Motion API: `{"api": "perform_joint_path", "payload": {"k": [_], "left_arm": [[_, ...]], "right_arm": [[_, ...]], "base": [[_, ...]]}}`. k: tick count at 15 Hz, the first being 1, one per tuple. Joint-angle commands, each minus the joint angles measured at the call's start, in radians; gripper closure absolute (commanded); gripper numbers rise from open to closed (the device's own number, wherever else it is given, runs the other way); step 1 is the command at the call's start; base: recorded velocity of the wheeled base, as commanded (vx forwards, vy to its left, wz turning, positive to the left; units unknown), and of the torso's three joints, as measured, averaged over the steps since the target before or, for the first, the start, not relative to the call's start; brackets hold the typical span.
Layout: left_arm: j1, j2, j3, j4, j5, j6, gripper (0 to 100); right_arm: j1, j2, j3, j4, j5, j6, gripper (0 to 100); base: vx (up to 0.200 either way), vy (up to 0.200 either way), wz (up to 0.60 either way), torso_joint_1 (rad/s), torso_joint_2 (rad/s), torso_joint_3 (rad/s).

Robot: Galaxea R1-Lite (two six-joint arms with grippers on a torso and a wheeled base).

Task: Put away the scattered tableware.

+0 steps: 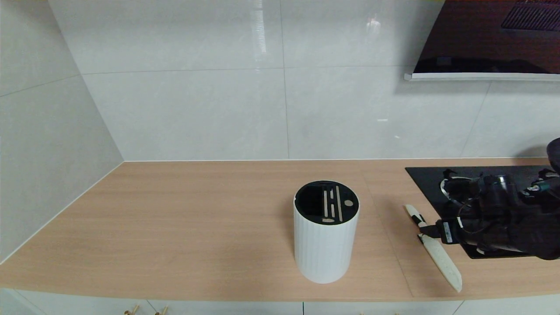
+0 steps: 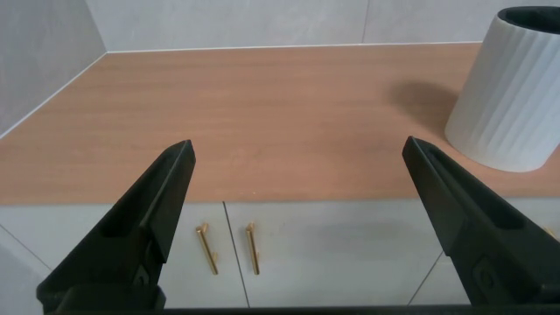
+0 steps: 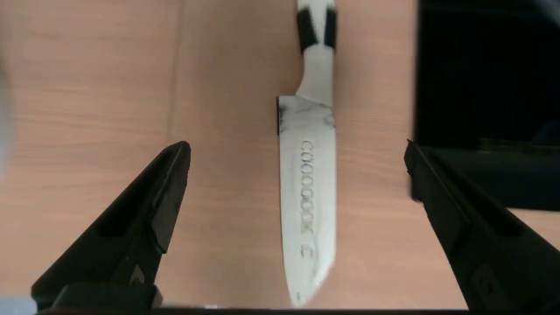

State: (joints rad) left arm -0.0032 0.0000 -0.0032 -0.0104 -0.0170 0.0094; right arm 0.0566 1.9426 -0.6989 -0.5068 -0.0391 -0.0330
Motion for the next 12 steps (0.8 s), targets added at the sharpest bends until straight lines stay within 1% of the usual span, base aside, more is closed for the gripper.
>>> {"api": "perform_joint_path", "payload": {"k": [1,3,4,12], "left_arm": [[0.0,0.0,0.0,0.0,0.0,0.0,0],[0.0,0.0,0.0,0.0,0.0,0.0,0],[0.0,0.0,0.0,0.0,0.0,0.0,0],[0.0,0.0,0.0,0.0,0.0,0.0,0]], "right_arm": [[-0.001,0.145,-0.001,-0.084,-0.001,-0.001,0],[-0.001,0.214,0.003,-0.194,0.001,-0.004,0],[-0.001,0.225,0.004,-0.21,0.001,-0.004,0],[-0.024,0.26,-0.002,-0.216,-0.002,-0.019,0]], "base": [[0.0,0.0,0.0,0.0,0.0,0.0],[0.0,0.0,0.0,0.0,0.0,0.0],[0.0,0.0,0.0,0.0,0.0,0.0],[0.0,0.0,0.0,0.0,0.0,0.0]]}}
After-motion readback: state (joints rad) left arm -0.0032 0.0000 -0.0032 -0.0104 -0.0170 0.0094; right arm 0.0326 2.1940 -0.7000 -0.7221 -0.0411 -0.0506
